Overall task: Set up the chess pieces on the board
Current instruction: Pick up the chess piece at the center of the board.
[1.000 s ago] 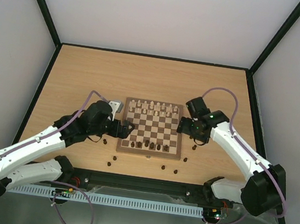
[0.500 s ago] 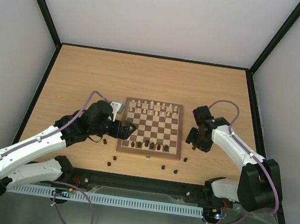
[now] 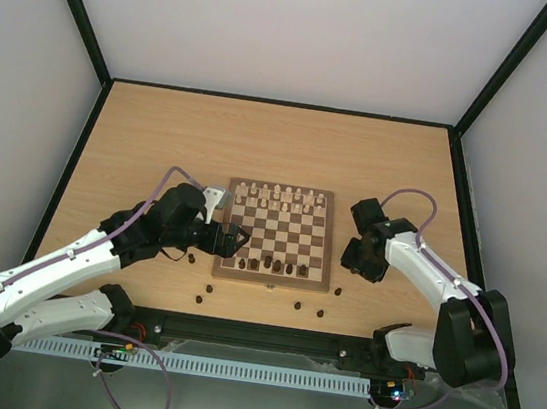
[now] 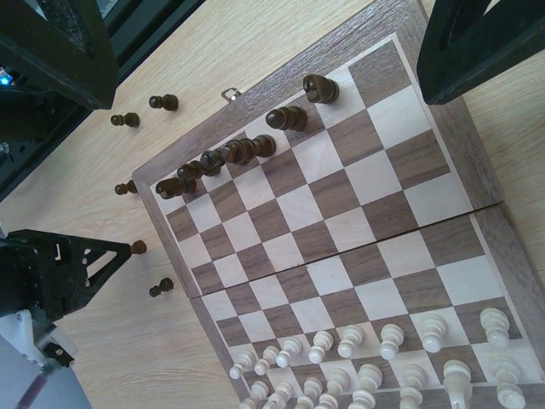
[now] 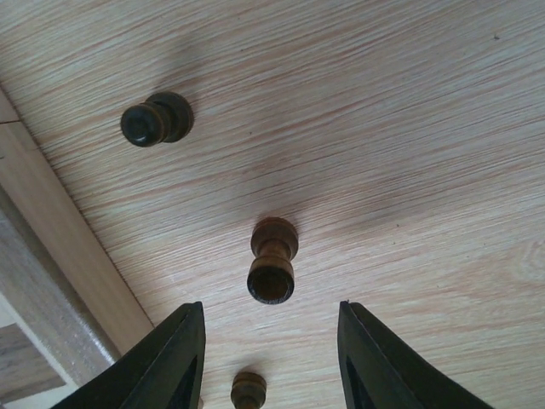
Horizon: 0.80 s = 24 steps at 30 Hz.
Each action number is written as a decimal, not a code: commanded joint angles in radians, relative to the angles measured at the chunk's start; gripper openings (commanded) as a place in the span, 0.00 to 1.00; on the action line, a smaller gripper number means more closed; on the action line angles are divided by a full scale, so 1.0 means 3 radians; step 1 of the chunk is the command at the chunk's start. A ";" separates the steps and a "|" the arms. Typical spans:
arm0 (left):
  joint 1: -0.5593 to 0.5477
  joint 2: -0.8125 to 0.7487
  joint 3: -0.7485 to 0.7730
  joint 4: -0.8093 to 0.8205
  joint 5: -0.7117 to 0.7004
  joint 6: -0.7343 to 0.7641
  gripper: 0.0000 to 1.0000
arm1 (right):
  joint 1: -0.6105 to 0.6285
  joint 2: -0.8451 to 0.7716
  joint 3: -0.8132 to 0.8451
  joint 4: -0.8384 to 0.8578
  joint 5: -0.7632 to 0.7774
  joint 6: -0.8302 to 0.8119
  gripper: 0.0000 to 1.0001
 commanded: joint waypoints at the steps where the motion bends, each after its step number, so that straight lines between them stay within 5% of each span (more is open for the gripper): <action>1: 0.0025 -0.0031 -0.0009 0.0007 0.0070 0.0061 0.99 | -0.0006 0.0096 0.0012 -0.0058 0.0060 0.0039 0.42; 11: 0.0028 -0.0046 -0.0021 0.0015 0.0075 0.0059 0.99 | -0.0008 0.0328 0.0176 -0.0029 0.0123 -0.0014 0.41; 24: 0.0030 -0.0052 -0.0028 0.0014 0.0066 0.0062 0.99 | -0.0008 0.0522 0.0172 0.0069 0.0139 -0.0070 0.26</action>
